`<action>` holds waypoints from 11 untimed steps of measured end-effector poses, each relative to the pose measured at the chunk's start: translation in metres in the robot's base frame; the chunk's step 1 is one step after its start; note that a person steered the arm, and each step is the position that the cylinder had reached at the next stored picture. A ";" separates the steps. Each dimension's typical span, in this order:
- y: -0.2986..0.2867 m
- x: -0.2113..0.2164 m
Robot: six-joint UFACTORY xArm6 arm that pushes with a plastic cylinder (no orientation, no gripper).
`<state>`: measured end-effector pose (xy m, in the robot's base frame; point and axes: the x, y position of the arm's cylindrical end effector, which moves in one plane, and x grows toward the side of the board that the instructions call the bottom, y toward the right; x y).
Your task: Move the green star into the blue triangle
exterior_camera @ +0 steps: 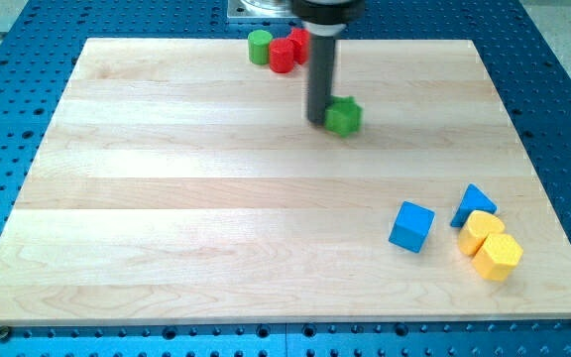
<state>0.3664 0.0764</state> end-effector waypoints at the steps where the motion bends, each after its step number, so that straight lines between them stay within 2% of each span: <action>1: 0.074 0.046; 2: 0.035 0.020; 3: 0.045 -0.014; 4: 0.117 -0.012; 5: 0.118 0.032; 6: 0.063 0.067; 7: 0.073 0.050; 8: 0.096 0.017; 9: 0.143 0.028; 10: 0.153 0.051; 11: 0.109 0.077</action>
<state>0.4437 0.1859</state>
